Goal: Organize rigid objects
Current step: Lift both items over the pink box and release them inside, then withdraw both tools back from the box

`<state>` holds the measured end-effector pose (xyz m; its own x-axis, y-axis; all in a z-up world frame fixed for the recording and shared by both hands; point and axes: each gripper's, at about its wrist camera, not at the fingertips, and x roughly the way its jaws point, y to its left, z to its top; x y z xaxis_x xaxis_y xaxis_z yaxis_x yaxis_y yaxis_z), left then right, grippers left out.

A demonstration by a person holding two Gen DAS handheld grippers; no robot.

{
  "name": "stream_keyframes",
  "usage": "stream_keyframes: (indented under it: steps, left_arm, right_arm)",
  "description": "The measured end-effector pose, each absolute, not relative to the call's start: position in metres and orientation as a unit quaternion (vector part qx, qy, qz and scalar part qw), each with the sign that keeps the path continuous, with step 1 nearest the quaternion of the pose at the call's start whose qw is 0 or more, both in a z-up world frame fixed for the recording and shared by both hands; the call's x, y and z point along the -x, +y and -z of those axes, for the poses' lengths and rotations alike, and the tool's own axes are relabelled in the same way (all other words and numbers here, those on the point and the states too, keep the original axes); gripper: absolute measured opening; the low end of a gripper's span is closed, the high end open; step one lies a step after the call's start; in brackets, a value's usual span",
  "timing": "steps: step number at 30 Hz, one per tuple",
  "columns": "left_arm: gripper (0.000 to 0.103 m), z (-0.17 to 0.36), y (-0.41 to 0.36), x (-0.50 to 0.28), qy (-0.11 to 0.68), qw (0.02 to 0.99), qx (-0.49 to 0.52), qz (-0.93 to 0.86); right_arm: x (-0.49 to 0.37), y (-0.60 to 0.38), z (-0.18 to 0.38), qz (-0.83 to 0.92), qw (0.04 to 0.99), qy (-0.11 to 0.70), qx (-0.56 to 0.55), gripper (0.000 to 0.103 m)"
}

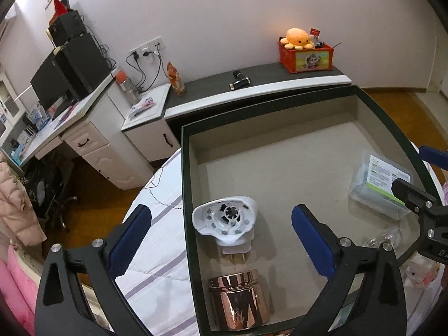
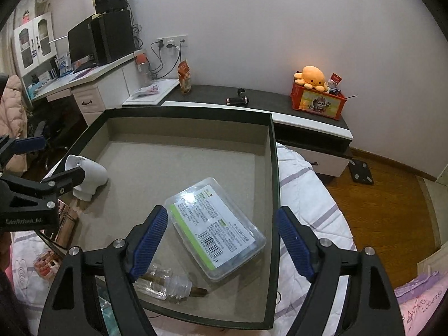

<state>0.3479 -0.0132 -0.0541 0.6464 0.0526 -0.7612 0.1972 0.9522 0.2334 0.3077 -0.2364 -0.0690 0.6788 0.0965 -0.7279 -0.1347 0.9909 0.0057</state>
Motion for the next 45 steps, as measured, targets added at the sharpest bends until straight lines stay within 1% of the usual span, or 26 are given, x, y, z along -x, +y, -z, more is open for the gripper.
stream_keyframes:
  steps: [10, 16, 22, 28, 33, 39, 45]
  left_arm:
    - [0.102, 0.042, -0.01, -0.337, 0.411, 0.898, -0.15, 0.036]
    - [0.102, 0.017, -0.004, -0.309, 0.391, 0.908, -0.147, 0.027]
    - [0.102, -0.018, 0.002, -0.256, 0.349, 0.925, -0.149, 0.014]
    - [0.102, -0.054, 0.015, -0.19, 0.299, 0.944, -0.137, 0.002]
    - [0.102, -0.071, 0.022, -0.136, 0.257, 0.957, -0.132, -0.019]
    - [0.103, -0.069, 0.027, -0.078, 0.231, 0.965, -0.121, -0.033]
    - [0.103, -0.051, 0.034, -0.044, 0.234, 0.967, -0.091, -0.045]
  right_arm:
    - [-0.306, -0.242, 0.061, -0.068, 0.916, 0.394, 0.006, 0.081]
    - [-0.277, -0.243, 0.034, -0.063, 0.929, 0.366, 0.008, 0.081]
    - [-0.234, -0.244, 0.004, -0.066, 0.94, 0.334, 0.015, 0.081]
    - [-0.171, -0.245, -0.028, -0.063, 0.954, 0.292, 0.022, 0.081]
    - [-0.121, -0.239, -0.043, -0.06, 0.961, 0.266, 0.042, 0.081]
    - [-0.065, -0.234, -0.042, -0.066, 0.965, 0.248, 0.049, 0.082]
    - [-0.031, -0.23, -0.028, -0.067, 0.968, 0.24, 0.042, 0.082]
